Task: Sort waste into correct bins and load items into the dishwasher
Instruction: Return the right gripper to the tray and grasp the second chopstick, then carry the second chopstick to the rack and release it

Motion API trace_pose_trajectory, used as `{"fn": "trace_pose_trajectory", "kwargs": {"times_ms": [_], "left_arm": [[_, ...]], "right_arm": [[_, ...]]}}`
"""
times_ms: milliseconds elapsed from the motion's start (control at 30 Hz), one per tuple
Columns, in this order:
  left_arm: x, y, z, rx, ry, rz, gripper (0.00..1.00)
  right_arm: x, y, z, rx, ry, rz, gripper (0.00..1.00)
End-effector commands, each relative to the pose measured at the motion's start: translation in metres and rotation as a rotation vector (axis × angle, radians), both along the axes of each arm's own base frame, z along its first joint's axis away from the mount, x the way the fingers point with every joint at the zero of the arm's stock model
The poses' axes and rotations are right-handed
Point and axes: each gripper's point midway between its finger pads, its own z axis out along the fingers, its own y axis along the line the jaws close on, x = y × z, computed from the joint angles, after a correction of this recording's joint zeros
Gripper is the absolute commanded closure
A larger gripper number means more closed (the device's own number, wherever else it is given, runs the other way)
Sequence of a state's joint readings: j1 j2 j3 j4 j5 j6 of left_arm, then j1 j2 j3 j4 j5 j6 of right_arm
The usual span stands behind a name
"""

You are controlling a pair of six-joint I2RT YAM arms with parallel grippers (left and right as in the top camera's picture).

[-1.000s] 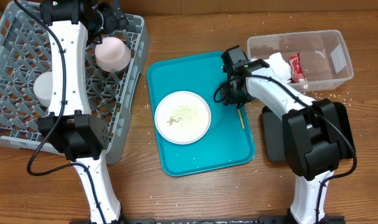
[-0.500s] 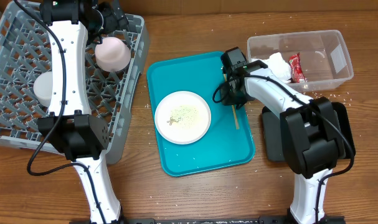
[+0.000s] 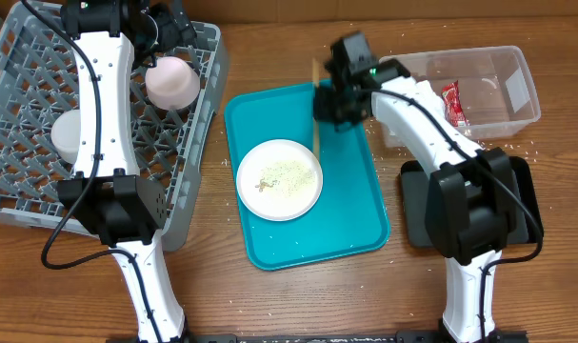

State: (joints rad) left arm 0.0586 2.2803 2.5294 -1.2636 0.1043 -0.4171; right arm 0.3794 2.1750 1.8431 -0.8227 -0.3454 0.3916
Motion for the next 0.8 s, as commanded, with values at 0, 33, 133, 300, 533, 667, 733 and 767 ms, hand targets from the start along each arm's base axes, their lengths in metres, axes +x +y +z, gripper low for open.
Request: {"fn": "trace_pose_trajectory", "kwargs": {"times_ms": [0, 33, 133, 300, 533, 667, 733, 767], "left_arm": [[-0.001, -0.003, 0.022, 0.0, -0.051, 0.003, 0.0], [-0.001, -0.003, 0.022, 0.0, -0.051, 0.004, 0.0], [-0.001, -0.003, 0.022, 0.0, -0.051, 0.003, 0.0], [-0.001, -0.003, 0.022, 0.0, -0.051, 0.003, 0.0], [-0.001, -0.003, 0.022, 0.0, -0.051, 0.003, 0.0], [-0.001, -0.003, 0.022, 0.0, -0.051, 0.003, 0.0], [-0.001, -0.003, 0.022, 0.0, -0.051, 0.003, 0.0], [-0.001, -0.003, 0.022, 0.0, -0.051, 0.004, 0.0]], "right_arm": [[-0.006, 0.055, 0.065, 0.353, 0.035, 0.081, 0.96], [-0.002, 0.065, 0.075, 0.406, 0.031, 0.069, 0.96], [0.009, 0.092, 0.094, 0.498, -0.001, 0.011, 0.96], [0.016, 0.13, 0.111, 0.555, -0.053, -0.112, 0.96], [0.005, 0.185, 0.108, 0.595, -0.083, -0.232, 0.96], [-0.001, 0.21, 0.091, 0.63, -0.059, -0.234, 0.96], [-0.001, 0.22, 0.084, 0.647, -0.067, -0.218, 0.96], [-0.002, 0.223, 0.081, 0.655, -0.061, -0.215, 0.96]]}}
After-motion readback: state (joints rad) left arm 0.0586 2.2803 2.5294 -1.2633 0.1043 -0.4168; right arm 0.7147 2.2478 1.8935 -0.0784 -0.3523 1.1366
